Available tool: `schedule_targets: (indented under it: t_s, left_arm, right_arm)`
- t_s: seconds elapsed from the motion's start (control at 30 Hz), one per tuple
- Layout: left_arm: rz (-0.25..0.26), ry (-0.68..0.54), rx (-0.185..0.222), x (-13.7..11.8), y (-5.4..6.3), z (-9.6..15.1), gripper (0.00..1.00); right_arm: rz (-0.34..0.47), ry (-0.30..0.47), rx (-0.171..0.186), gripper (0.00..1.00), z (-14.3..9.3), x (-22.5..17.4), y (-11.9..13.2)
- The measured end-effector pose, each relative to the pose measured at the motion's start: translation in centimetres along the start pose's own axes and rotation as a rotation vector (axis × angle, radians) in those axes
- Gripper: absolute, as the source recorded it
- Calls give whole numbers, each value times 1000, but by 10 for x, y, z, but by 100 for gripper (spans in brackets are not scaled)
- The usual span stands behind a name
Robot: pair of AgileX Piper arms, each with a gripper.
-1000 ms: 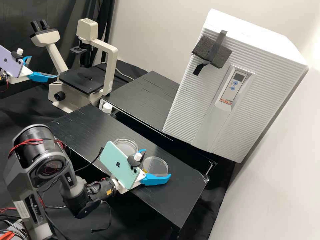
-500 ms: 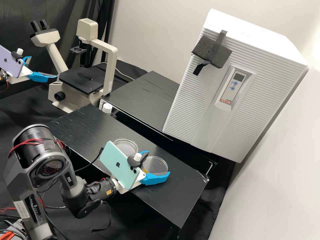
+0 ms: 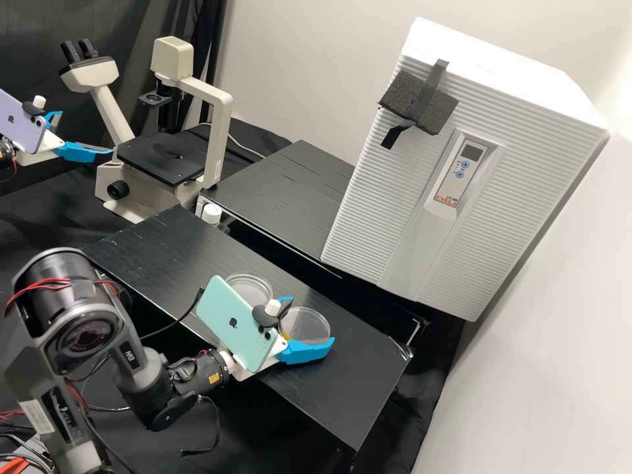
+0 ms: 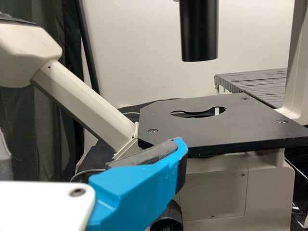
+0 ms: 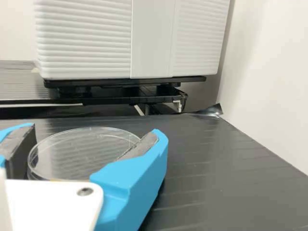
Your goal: Close the petri dish lid.
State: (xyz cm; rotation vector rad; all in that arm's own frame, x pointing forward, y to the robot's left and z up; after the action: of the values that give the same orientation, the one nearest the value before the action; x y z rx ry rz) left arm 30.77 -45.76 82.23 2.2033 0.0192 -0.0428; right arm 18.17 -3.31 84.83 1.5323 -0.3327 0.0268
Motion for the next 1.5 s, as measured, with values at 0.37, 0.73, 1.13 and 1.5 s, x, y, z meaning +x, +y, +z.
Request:
schedule_targets:
  t_s: [0.37,0.73,1.13,1.5]
  left_arm:
    - [0,0,0,0,0,0,100]
    - [0,0,0,0,0,0,100]
    - [0,0,0,0,0,0,100]
    - [0,0,0,0,0,0,100]
  right_arm:
    - [43,183,66,0,-34,-16,10]
    - [-108,346,28,0,-68,-24,-23]
    - [-165,318,-6,0,-68,-23,-39]
    - [-181,282,-22,0,-62,-28,-43]
